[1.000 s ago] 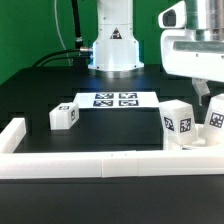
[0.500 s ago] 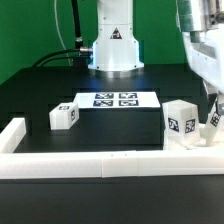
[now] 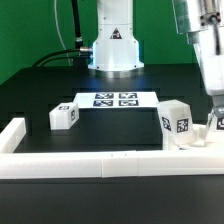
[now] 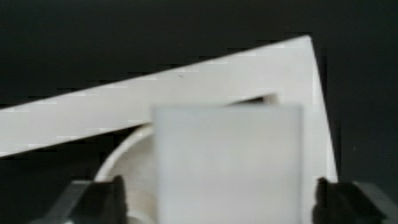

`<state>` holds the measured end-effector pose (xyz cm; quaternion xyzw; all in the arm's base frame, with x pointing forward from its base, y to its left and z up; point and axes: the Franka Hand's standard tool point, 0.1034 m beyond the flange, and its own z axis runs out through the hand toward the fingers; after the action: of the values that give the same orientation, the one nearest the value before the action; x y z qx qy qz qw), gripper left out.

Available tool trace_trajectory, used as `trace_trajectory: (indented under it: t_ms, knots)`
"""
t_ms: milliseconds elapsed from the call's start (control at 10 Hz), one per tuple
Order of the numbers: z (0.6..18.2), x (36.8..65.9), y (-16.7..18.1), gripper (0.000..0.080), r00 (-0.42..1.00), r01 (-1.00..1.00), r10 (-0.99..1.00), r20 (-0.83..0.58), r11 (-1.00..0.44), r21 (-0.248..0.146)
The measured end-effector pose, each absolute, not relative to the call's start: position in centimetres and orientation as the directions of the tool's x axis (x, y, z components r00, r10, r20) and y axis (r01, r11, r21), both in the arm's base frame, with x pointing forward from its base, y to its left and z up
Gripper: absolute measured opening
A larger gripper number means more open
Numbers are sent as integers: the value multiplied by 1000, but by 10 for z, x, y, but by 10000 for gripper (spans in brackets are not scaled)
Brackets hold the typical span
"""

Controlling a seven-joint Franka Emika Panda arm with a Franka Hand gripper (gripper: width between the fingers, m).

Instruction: Assemble stool

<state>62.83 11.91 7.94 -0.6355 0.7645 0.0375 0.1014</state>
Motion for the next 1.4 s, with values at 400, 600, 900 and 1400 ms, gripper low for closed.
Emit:
trace_trajectory:
  t_ms: [400, 600, 900, 1400]
  knots:
    - [98, 628, 138, 642, 382, -919, -911, -155, -357, -165]
    - [96, 627, 140, 649, 509, -855, -853, -114, -486, -183]
    - [95, 628, 134, 649, 806, -585, -592, -10, -793, -170]
    - [99, 634, 126, 649, 987, -109, -122, 105, -987, -118]
